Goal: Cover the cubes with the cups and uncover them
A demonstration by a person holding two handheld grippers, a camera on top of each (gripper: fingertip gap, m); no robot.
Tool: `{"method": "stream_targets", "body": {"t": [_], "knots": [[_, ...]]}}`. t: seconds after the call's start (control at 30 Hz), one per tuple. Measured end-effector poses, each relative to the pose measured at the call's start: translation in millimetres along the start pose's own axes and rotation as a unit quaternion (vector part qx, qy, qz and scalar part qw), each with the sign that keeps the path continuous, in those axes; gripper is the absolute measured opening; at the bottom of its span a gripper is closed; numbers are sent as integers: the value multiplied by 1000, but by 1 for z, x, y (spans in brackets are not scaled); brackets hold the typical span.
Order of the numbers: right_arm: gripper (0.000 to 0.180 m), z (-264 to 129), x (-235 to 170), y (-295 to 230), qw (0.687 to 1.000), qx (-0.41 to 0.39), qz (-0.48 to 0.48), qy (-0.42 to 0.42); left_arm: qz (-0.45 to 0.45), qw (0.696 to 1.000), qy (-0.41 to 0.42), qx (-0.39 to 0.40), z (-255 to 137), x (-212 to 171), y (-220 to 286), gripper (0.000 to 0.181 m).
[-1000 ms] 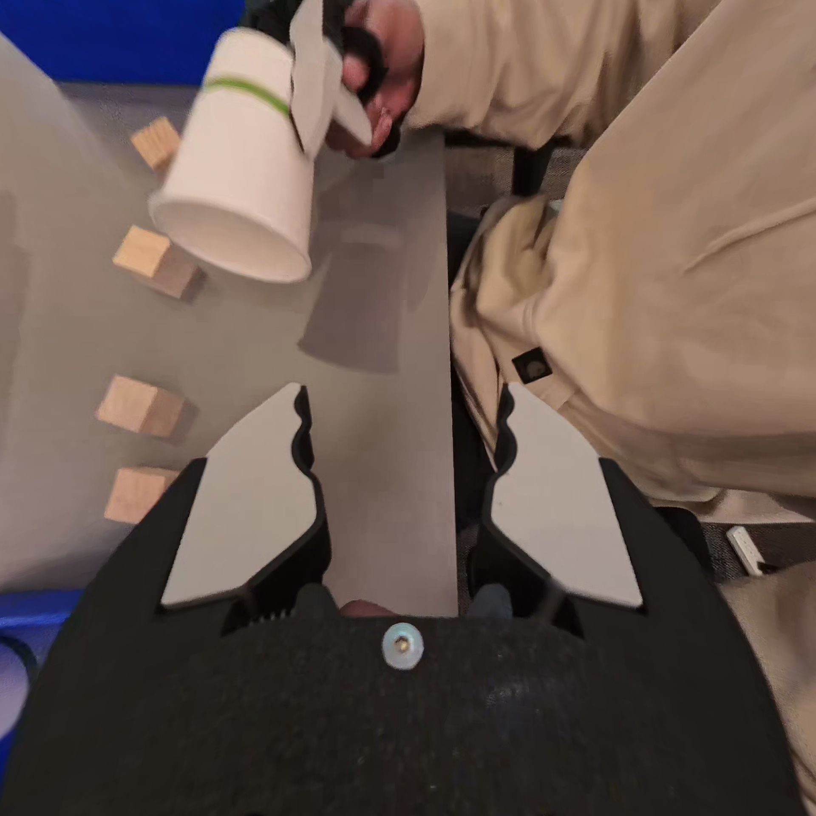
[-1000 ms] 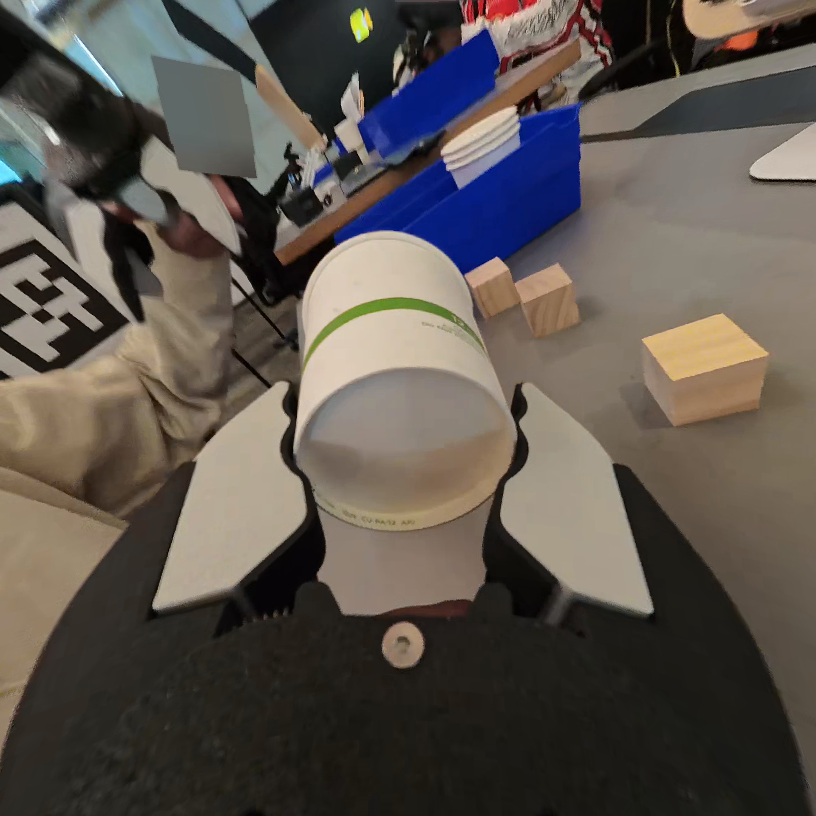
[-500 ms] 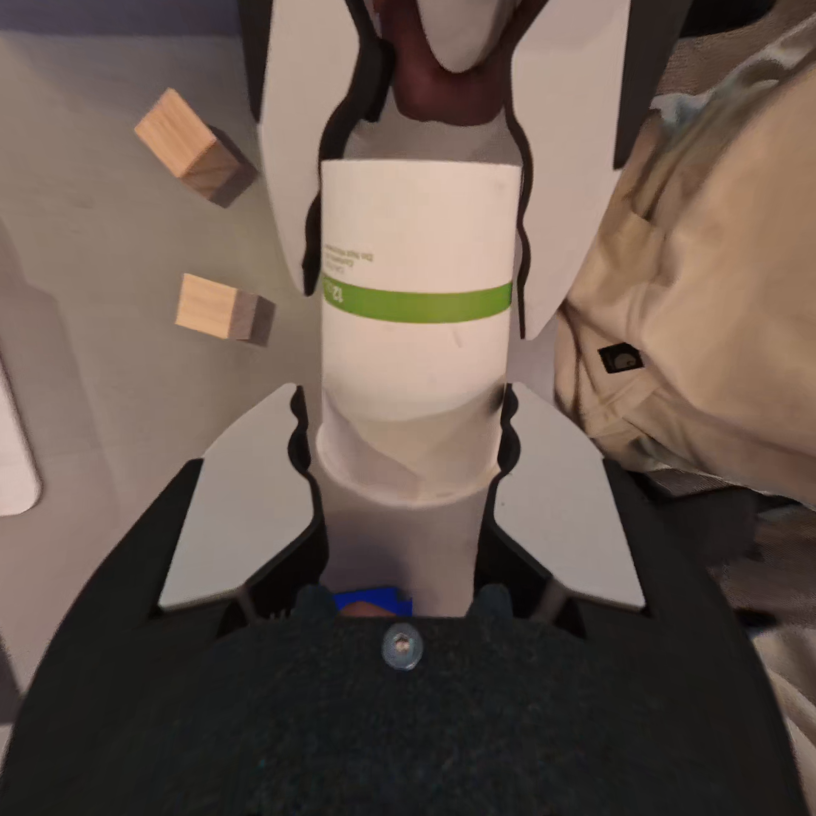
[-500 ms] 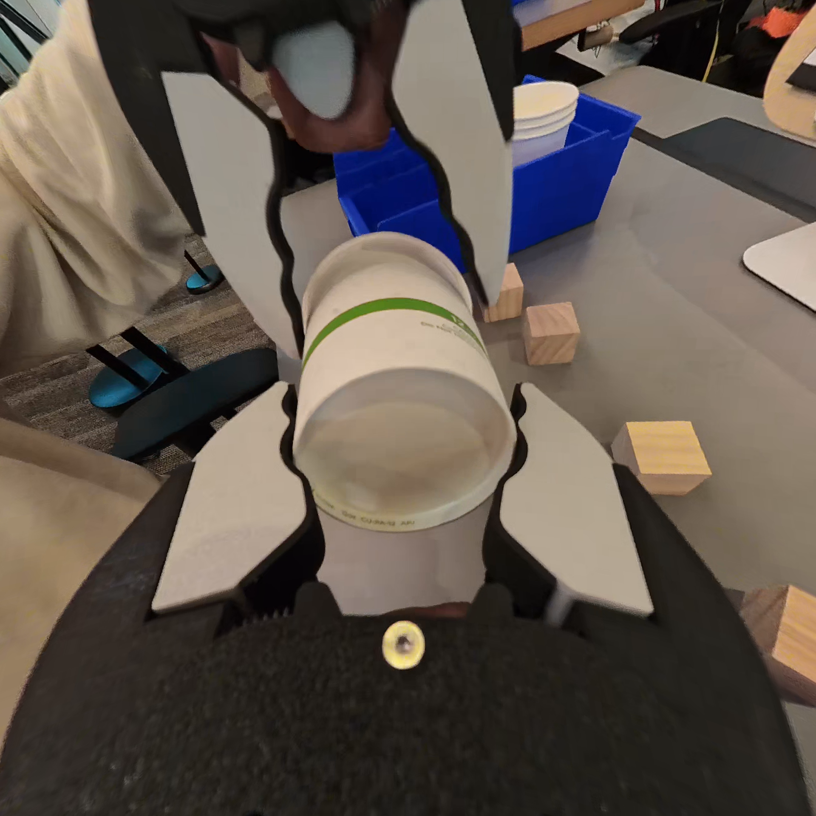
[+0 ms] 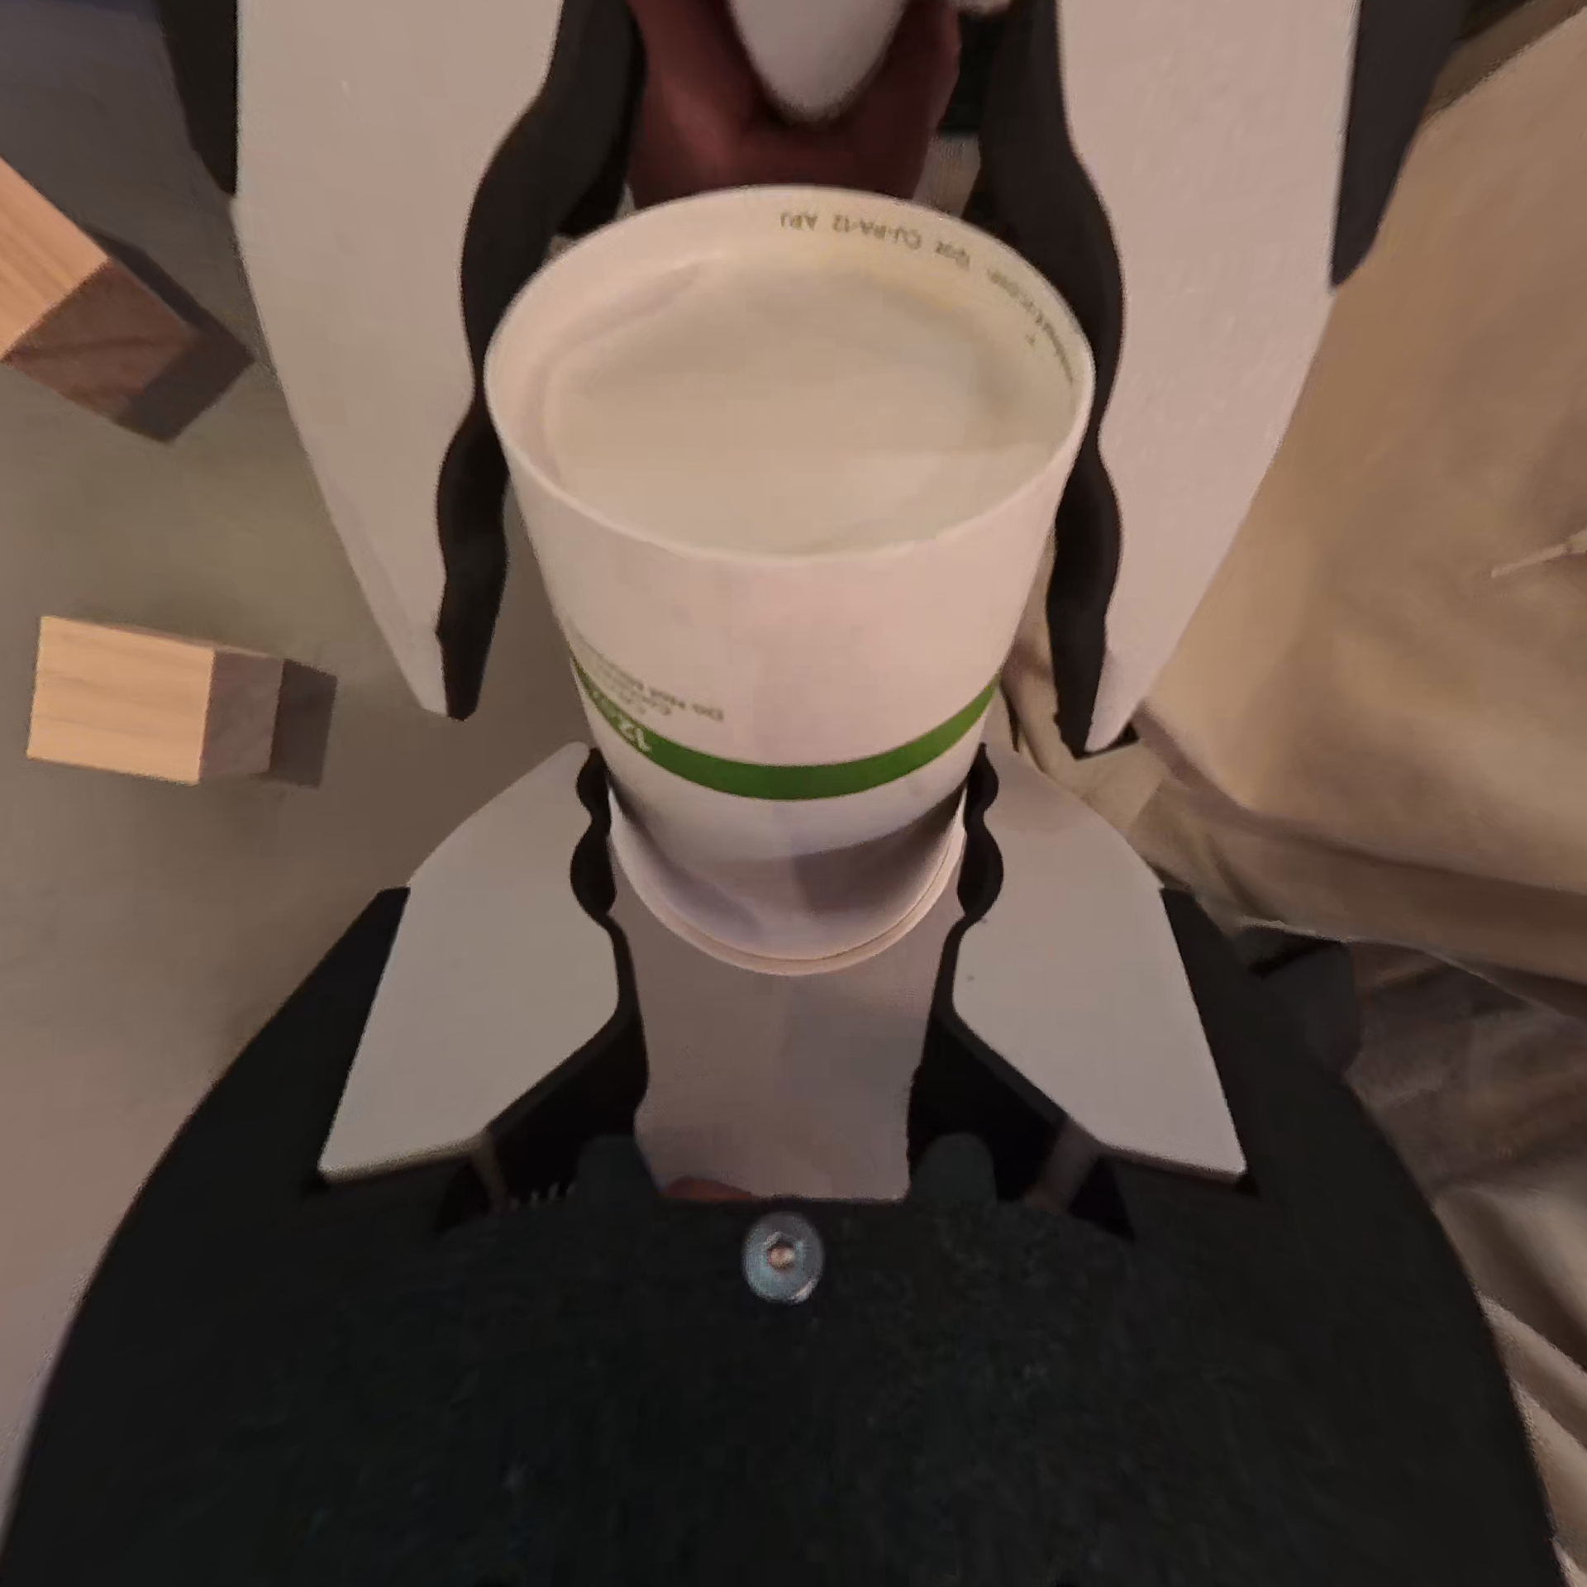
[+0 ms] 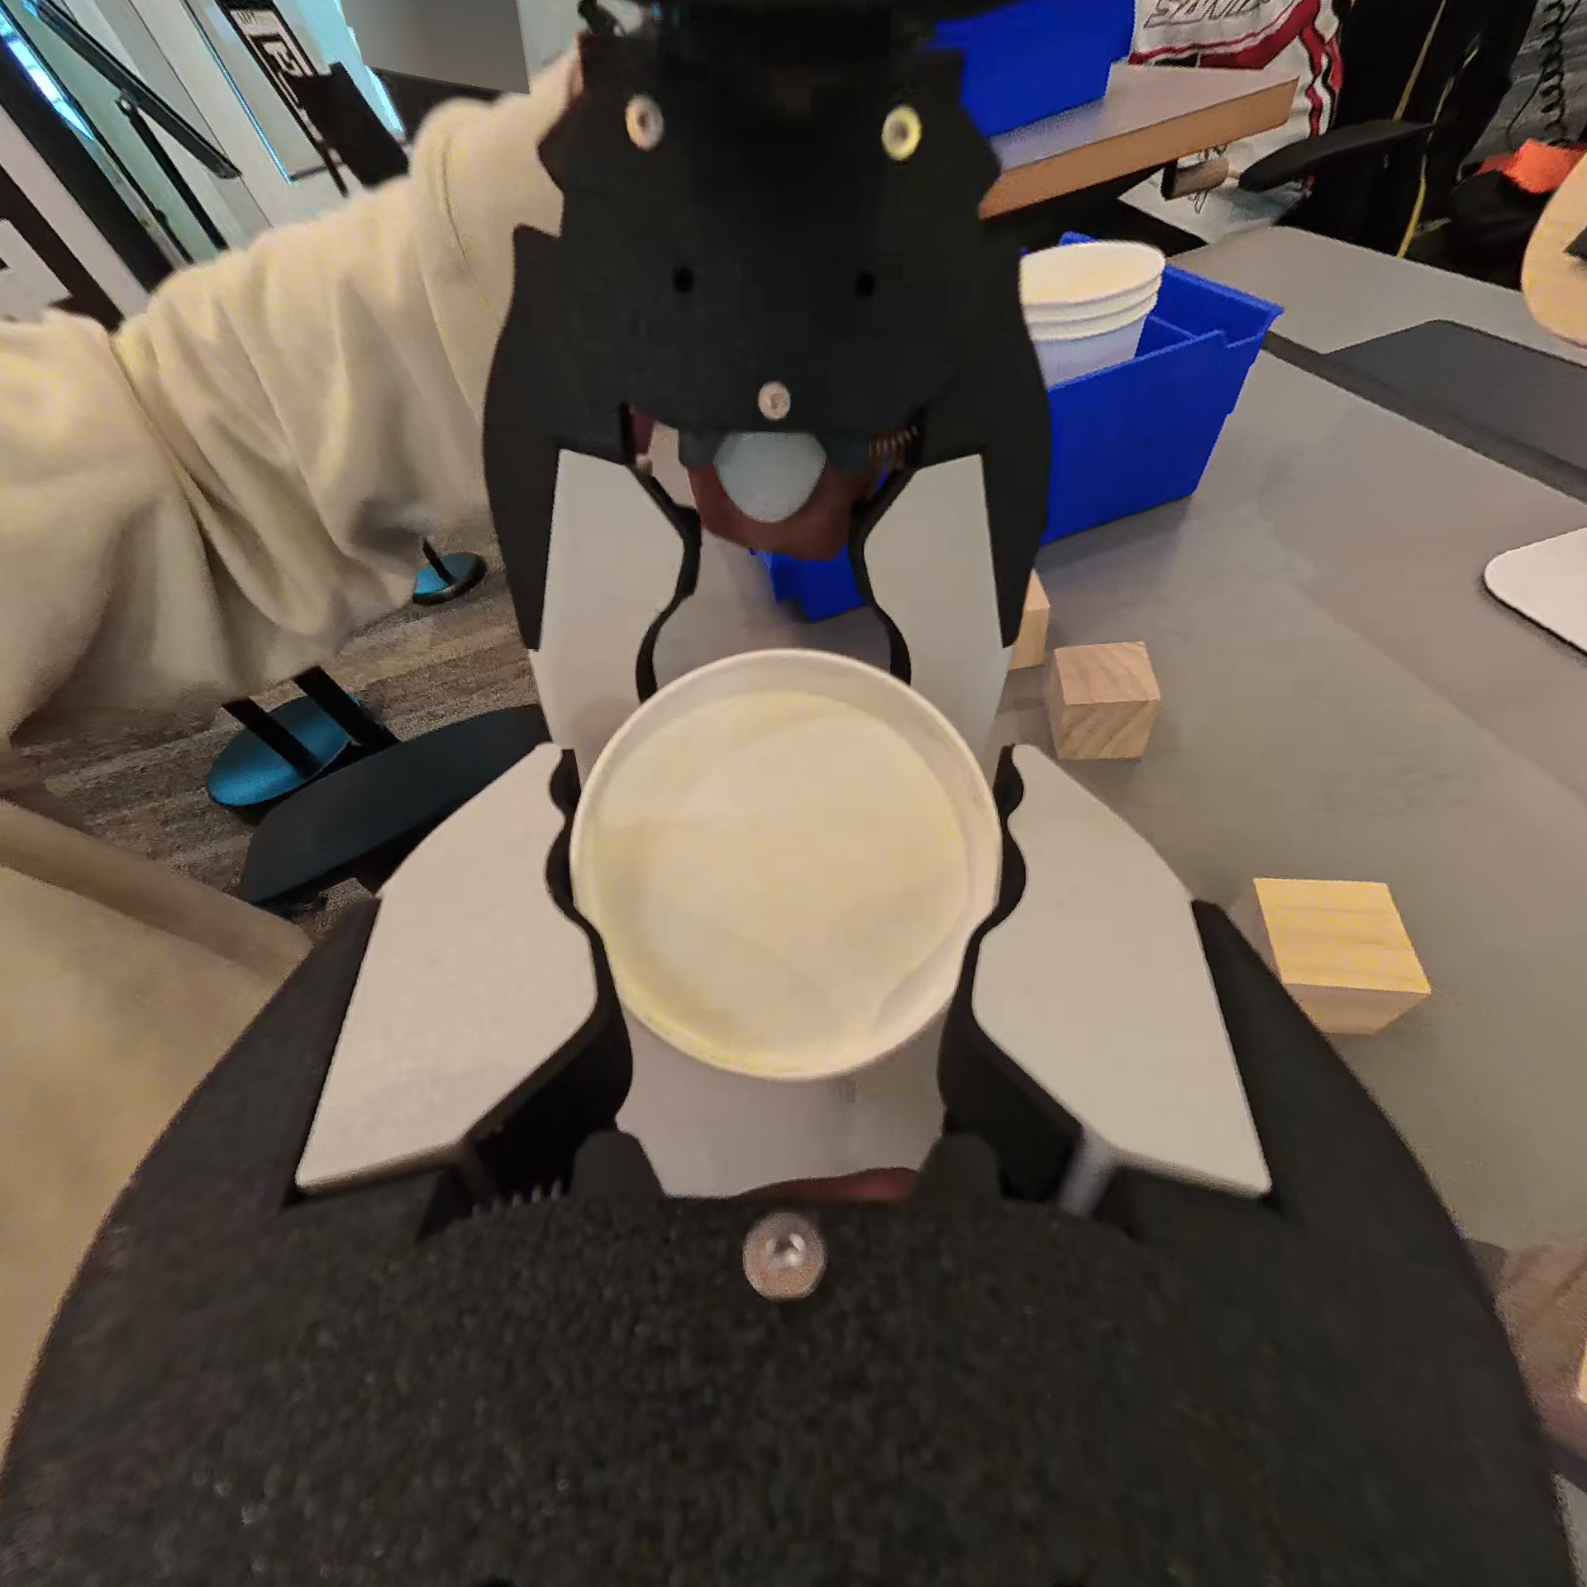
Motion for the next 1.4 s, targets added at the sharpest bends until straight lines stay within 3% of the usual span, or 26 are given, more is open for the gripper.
{"method": "stream_targets", "body": {"t": [0.17, 0.3, 0.37, 0.53, 0.67, 0.93, 1.13, 1.4], "knots": [[94, -14, -2, 0, 999, -12, -9, 41, -21, 988, 131, 80, 2, -2, 3, 78], [92, -40, -17, -1, 996, -13, 13, 89, -109, 945, 197, 236, 7, -36, 8, 78], [87, -48, -36, 0, 994, -5, 34, 103, -179, 901, 217, 330, 13, -59, 11, 78], [81, -39, -73, 5, 991, 21, 97, 95, -361, 729, 159, 559, -6, -125, 8, 78], [75, -29, -78, -3, 992, 40, 98, 72, -419, 629, 110, 646, -44, -163, -13, 78], [72, -30, -85, -8, 993, 50, 94, 56, -452, 574, 33, 682, -41, -189, -44, 78], [71, -31, -86, -10, 993, 55, 96, 51, -448, 587, -16, 674, -16, -192, -46, 79], [70, -31, -88, -12, 993, 57, 98, 44, -541, 589, 76, 595, 1, -207, -38, 79]]}}
Point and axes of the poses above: each gripper's, where its closed fingertips meet, z out along the fingers, x out of its top, y = z × x across the jaws, the point moved 4 cm from there along -z, back along the fingers, and after that the axes turned 15 degrees about z, right-handed, at the moved point
